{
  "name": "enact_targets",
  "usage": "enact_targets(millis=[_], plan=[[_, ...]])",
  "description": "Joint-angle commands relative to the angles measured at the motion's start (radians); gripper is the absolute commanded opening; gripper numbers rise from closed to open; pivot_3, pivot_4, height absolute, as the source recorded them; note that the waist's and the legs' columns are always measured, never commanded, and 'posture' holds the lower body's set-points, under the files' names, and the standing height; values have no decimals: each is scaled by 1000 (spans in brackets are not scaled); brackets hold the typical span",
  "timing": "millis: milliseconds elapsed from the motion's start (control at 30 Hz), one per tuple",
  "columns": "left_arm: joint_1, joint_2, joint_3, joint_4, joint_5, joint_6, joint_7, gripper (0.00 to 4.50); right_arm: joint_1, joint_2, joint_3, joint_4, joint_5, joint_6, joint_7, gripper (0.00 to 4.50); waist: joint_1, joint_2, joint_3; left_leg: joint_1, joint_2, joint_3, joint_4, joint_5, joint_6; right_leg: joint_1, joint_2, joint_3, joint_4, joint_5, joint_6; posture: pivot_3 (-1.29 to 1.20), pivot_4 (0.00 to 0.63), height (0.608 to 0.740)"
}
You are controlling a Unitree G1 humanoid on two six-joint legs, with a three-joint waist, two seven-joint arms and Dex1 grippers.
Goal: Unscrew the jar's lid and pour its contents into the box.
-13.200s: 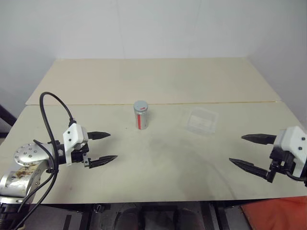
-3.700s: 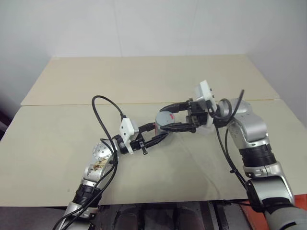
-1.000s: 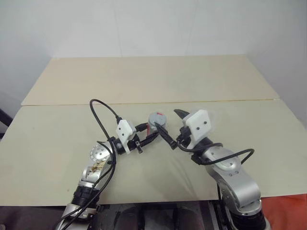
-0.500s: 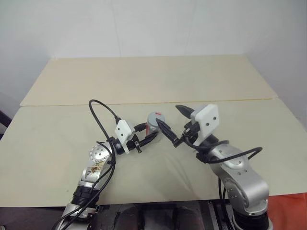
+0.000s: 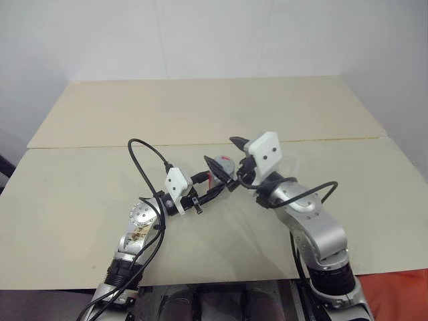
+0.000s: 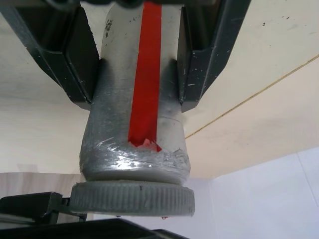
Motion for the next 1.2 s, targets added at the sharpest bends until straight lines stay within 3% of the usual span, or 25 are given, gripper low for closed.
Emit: enact_targets(millis=[33,367,1200], plan=[[-22,-7,-2,-39,-10,-23,-4,1854,-17,8,2,-17,-4,-42,9,4409,0,0,0,0,0,0,0,0,0,0,0,0,0,0,0,0,150,740],[-27,-13,-7,-38,-12,-22,-10,1854,1,9,20,-12,-23,-45,12,4409,0,0,0,0,0,0,0,0,0,0,0,0,0,0,0,0,150,740],[-67,6,54,66,-35,-57,-38,1854,125,-82,-78,-126,28,-42,47,4409,0,0,0,0,0,0,0,0,0,0,0,0,0,0,0,0,150,740]])
